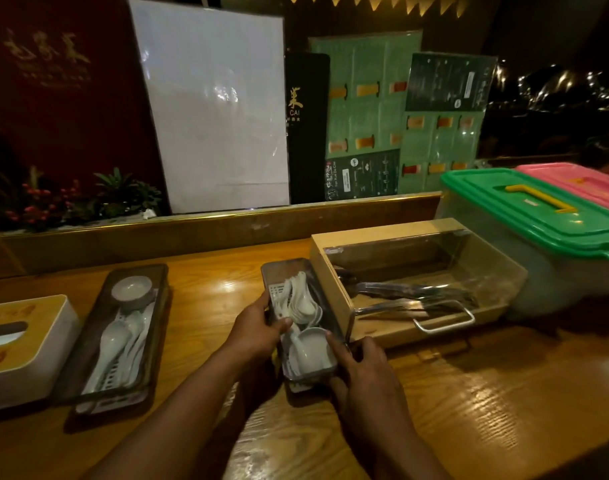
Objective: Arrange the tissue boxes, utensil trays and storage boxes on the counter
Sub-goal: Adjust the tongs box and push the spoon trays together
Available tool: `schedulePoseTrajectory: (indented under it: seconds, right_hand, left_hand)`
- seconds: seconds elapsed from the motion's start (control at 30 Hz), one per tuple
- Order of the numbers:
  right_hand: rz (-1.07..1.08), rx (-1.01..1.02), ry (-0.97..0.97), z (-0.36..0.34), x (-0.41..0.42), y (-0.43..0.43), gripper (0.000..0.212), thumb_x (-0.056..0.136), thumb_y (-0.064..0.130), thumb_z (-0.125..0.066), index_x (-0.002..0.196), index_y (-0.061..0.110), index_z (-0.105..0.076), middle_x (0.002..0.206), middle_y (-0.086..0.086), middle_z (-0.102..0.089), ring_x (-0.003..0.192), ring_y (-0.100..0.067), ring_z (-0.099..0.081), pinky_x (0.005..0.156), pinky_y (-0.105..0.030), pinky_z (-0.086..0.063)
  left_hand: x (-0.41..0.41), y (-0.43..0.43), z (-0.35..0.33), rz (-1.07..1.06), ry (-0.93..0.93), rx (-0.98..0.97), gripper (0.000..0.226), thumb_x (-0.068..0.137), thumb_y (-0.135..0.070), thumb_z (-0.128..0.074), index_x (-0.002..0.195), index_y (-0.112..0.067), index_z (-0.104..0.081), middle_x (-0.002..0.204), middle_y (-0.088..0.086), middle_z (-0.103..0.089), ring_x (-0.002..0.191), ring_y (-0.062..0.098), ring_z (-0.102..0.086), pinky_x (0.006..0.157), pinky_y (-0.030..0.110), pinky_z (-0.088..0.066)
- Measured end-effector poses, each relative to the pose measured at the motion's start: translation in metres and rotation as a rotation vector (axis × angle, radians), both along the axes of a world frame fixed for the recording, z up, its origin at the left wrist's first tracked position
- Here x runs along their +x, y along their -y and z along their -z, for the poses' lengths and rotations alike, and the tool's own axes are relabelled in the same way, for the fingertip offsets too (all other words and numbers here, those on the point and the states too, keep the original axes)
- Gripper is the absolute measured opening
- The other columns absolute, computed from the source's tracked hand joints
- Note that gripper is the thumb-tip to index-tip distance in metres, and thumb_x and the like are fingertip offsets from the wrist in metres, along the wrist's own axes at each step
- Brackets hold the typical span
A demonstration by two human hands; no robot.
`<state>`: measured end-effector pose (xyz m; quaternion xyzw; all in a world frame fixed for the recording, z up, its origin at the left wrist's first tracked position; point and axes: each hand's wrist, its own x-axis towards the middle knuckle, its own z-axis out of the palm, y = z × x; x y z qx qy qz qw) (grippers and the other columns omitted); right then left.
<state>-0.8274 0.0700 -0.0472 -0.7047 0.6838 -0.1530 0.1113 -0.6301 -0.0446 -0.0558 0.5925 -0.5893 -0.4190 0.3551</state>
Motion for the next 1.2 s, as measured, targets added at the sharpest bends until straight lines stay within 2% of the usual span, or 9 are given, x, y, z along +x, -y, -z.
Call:
schedulePoseTrajectory:
  seconds: [0.1, 0.2, 0.27, 0.4, 0.6, 0.8, 0.9, 1.07, 1.2]
  right_hand:
    - [0.007, -0.021, -0.094, -0.014, 0.006, -0.009, 0.080, 0.085, 0.065, -0.054, 0.153, 0.046, -0.016, 0.136, -0.001, -0.031, 0.123, -0.018, -0.033, 0.103, -0.036, -0.040]
    - [-0.022, -0.215, -0.032, -0.023, 0.031, -0.017, 0.058, 0.081, 0.063, -0.054, 0.134, 0.037, -0.051, 0.123, -0.002, -0.045, 0.113, -0.019, -0.043, 0.091, -0.039, -0.047]
    - [-0.078, -0.300, 0.045, -0.023, 0.062, -0.015, 0.041, 0.083, 0.057, -0.056, 0.117, 0.035, -0.059, 0.113, 0.000, -0.048, 0.105, -0.018, -0.047, 0.086, -0.038, -0.047]
    - [-0.242, -0.238, 0.137, -0.014, 0.146, -0.009, 0.040, 0.086, 0.055, -0.055, 0.121, 0.036, -0.054, 0.112, 0.005, -0.050, 0.102, -0.019, -0.050, 0.087, -0.039, -0.045]
    - [-0.366, 0.005, 0.133, 0.004, 0.252, 0.006, 0.087, 0.084, 0.063, -0.059, 0.154, 0.043, -0.012, 0.149, -0.003, -0.038, 0.129, -0.028, -0.043, 0.103, -0.042, -0.040]
    - [-0.302, -0.098, 0.052, 0.021, 0.267, 0.007, 0.064, 0.089, 0.050, -0.041, 0.151, 0.040, -0.031, 0.141, 0.000, -0.055, 0.122, -0.024, -0.052, 0.097, -0.041, -0.044]
    - [-0.277, -0.135, -0.005, 0.019, 0.255, 0.004, 0.064, 0.090, 0.041, -0.054, 0.150, 0.038, -0.034, 0.133, 0.003, -0.060, 0.118, -0.024, -0.054, 0.093, -0.041, -0.046]
    - [-0.161, -0.115, -0.036, 0.014, 0.213, -0.012, 0.065, 0.094, 0.046, -0.052, 0.153, 0.045, -0.024, 0.146, 0.009, -0.050, 0.132, -0.020, -0.042, 0.104, -0.037, -0.037]
    - [-0.072, -0.146, -0.149, 0.014, 0.172, -0.026, 0.067, 0.090, 0.045, -0.060, 0.151, 0.046, -0.030, 0.150, 0.003, -0.046, 0.136, -0.023, -0.039, 0.106, -0.039, -0.040]
  left_hand:
    - [0.006, -0.005, -0.006, 0.046, 0.021, -0.016, 0.071, 0.089, -0.025, -0.072, 0.148, -0.041, -0.036, 0.135, -0.011, -0.061, 0.122, 0.020, -0.060, 0.097, 0.046, -0.054]
    - [0.027, -0.014, -0.014, 0.034, 0.100, -0.064, 0.081, 0.089, -0.035, -0.073, 0.155, -0.032, -0.027, 0.148, -0.005, -0.047, 0.136, 0.024, -0.047, 0.102, 0.042, -0.048]
    - [0.054, -0.021, -0.020, 0.034, 0.209, -0.144, 0.081, 0.086, -0.041, -0.075, 0.154, -0.028, -0.033, 0.154, 0.000, -0.044, 0.138, 0.023, -0.045, 0.105, 0.045, -0.047]
    - [0.127, -0.039, -0.033, 0.048, 0.421, -0.304, 0.058, 0.086, -0.040, -0.074, 0.138, -0.029, -0.054, 0.140, -0.004, -0.056, 0.126, 0.018, -0.054, 0.102, 0.037, -0.047]
    - [0.218, -0.058, -0.034, -0.094, 0.497, -0.372, 0.042, 0.091, -0.026, -0.069, 0.133, -0.024, -0.061, 0.136, -0.002, -0.060, 0.123, 0.019, -0.055, 0.099, 0.034, -0.045]
    - [0.242, -0.062, -0.015, -0.061, 0.450, -0.393, 0.053, 0.095, -0.030, -0.064, 0.145, -0.022, -0.049, 0.149, -0.004, -0.046, 0.133, 0.016, -0.045, 0.101, 0.027, -0.035]
    - [0.233, -0.061, -0.012, -0.093, 0.405, -0.413, 0.046, 0.098, -0.023, -0.057, 0.143, -0.018, -0.052, 0.149, 0.000, -0.047, 0.134, 0.019, -0.045, 0.101, 0.025, -0.031]
    - [0.214, -0.054, -0.013, -0.038, 0.363, -0.405, 0.053, 0.090, -0.013, -0.069, 0.141, -0.009, -0.053, 0.148, 0.007, -0.048, 0.135, 0.024, -0.046, 0.105, 0.026, -0.031]
    - [0.184, -0.054, -0.012, -0.076, 0.252, -0.282, 0.075, 0.080, -0.025, -0.082, 0.145, -0.011, -0.047, 0.149, 0.007, -0.047, 0.135, 0.026, -0.045, 0.105, 0.033, -0.038]
